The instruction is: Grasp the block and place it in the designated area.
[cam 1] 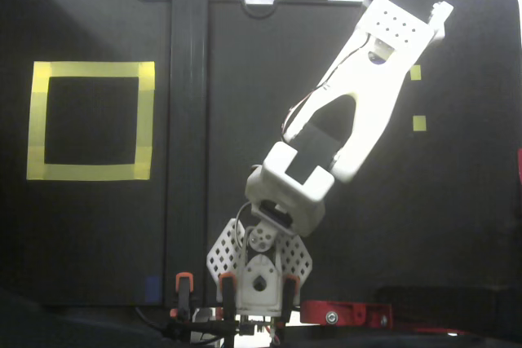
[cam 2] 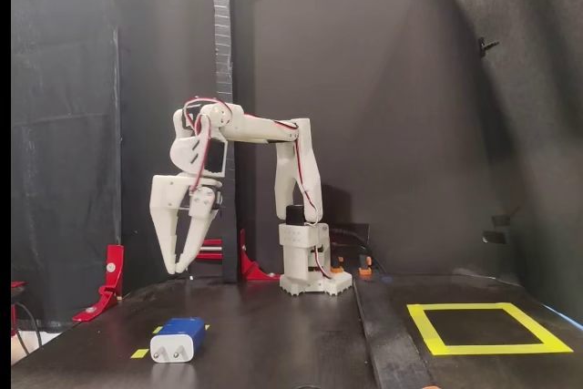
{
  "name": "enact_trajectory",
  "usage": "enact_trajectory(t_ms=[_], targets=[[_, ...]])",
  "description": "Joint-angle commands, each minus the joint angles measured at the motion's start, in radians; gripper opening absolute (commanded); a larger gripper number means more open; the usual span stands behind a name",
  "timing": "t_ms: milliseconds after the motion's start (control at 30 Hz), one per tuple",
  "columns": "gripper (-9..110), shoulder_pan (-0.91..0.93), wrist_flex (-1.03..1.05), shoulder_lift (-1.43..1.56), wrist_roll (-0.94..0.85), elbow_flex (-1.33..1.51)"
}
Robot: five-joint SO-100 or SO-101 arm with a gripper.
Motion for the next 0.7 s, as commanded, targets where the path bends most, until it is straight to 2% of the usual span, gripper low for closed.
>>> enact_trajectory(t_ms=[0, 133, 200, 667], targets=[[9, 0.003, 0.005, 0.000, -0.009, -0.020], [35, 0.005, -0.002, -0.017, -0.015, -0.020], [40, 0.009, -0.003, -0.018, -0.017, -0.021], [41, 0.035, -0.026, -0.031, -0.020, -0.021]])
